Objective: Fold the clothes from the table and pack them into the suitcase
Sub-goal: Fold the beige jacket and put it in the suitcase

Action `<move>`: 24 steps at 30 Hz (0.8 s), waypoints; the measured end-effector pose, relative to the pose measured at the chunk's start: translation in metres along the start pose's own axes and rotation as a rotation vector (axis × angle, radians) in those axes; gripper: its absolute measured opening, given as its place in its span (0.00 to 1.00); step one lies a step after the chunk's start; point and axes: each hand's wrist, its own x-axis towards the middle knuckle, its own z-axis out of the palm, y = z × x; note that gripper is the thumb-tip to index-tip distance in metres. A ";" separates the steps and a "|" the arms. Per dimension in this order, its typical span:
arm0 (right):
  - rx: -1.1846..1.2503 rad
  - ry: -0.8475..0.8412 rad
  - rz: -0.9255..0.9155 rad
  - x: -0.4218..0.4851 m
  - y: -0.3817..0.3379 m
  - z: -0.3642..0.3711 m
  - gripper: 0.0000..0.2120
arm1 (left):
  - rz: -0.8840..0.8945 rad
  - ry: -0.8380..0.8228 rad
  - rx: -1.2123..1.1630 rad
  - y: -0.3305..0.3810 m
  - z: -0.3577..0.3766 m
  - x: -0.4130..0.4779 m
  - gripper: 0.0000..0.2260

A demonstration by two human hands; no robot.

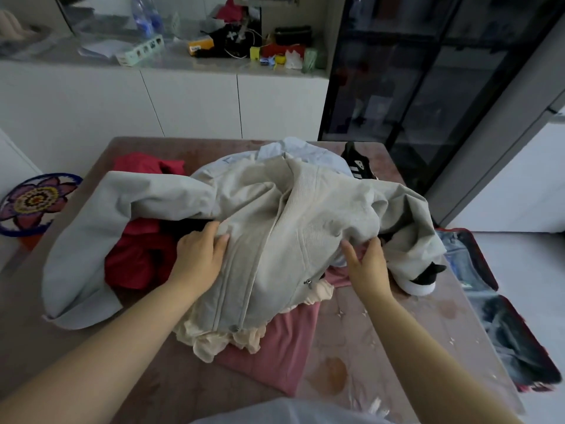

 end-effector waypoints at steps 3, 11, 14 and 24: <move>0.070 0.054 0.042 0.008 -0.012 -0.002 0.09 | -0.086 -0.047 -0.083 -0.006 0.004 -0.022 0.14; 0.032 0.167 -0.045 -0.019 -0.054 -0.057 0.10 | -0.179 -0.108 -0.461 0.019 -0.032 -0.022 0.12; 0.029 0.277 -0.049 -0.023 -0.059 -0.082 0.09 | -0.124 -0.042 -0.508 0.040 -0.056 -0.009 0.14; -0.113 0.115 0.194 -0.008 0.028 -0.108 0.08 | -0.298 -0.497 -0.493 0.056 0.014 -0.085 0.14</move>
